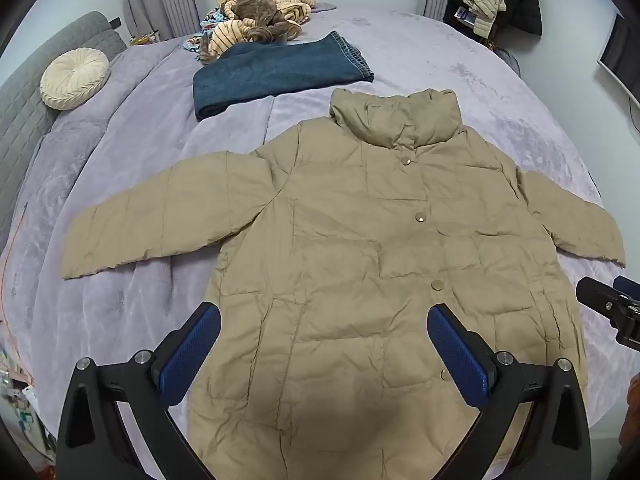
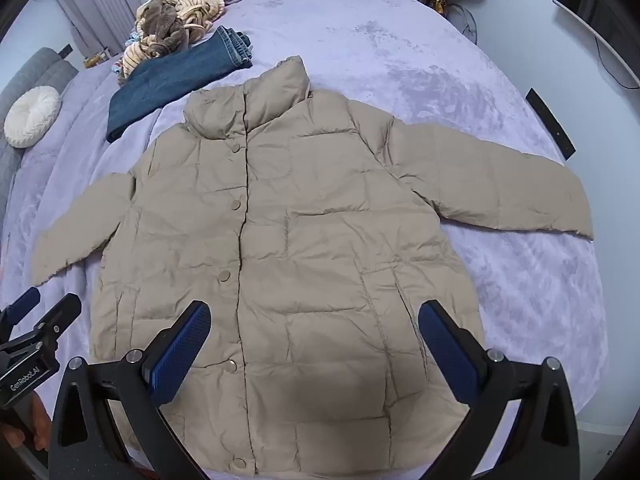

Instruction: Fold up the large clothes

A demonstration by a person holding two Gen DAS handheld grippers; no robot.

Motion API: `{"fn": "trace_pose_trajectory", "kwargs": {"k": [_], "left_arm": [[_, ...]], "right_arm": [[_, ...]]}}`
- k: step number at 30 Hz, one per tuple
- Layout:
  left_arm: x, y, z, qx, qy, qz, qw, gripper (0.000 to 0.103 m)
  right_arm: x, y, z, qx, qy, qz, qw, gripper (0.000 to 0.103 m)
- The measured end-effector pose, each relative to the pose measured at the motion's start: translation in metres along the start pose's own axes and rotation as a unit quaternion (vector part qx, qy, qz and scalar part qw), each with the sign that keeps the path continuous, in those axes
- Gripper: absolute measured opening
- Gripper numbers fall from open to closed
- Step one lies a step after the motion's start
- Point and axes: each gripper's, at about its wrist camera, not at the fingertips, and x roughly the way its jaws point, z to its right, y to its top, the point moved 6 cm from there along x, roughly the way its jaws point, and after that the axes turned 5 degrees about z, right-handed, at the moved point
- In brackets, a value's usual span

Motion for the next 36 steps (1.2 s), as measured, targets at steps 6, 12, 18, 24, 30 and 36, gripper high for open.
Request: {"fn": "trace_pose_trajectory", "kwargs": {"k": [6,12,18,24,30,36], "left_arm": [[-0.01,0.0,0.007,-0.009,-0.018,-0.003,0.9998,0.103],[-0.01,0.0,0.004,-0.019,-0.023,-0.006,0.9995,0.103],[-0.01,0.0,0.0,-0.023,-0.02,-0.007,0.9995,0.103],[-0.009,0.0,-0.002,-0.025,-0.02,-0.009,0.9995,0.103],[-0.009,0.0,-0.002,-0.024,-0.019,-0.009,0.9995,0.103],[-0.008,0.002,-0.003,-0.024,-0.015,-0.009,0.9995,0.103]], "right_arm": [[-0.002,0.004,-0.005,-0.009,-0.004,0.0,1.0,0.103],[-0.008,0.005,-0.004,-0.019,-0.001,0.007,1.0,0.103],[-0.008,0.004,-0.009,-0.022,-0.002,0.008,1.0,0.103],[-0.008,0.004,-0.008,-0.022,-0.001,0.008,1.0,0.103],[-0.008,0.007,-0.011,-0.028,-0.003,0.011,1.0,0.103],[-0.007,0.009,-0.014,-0.028,-0.003,0.011,1.0,0.103]]}}
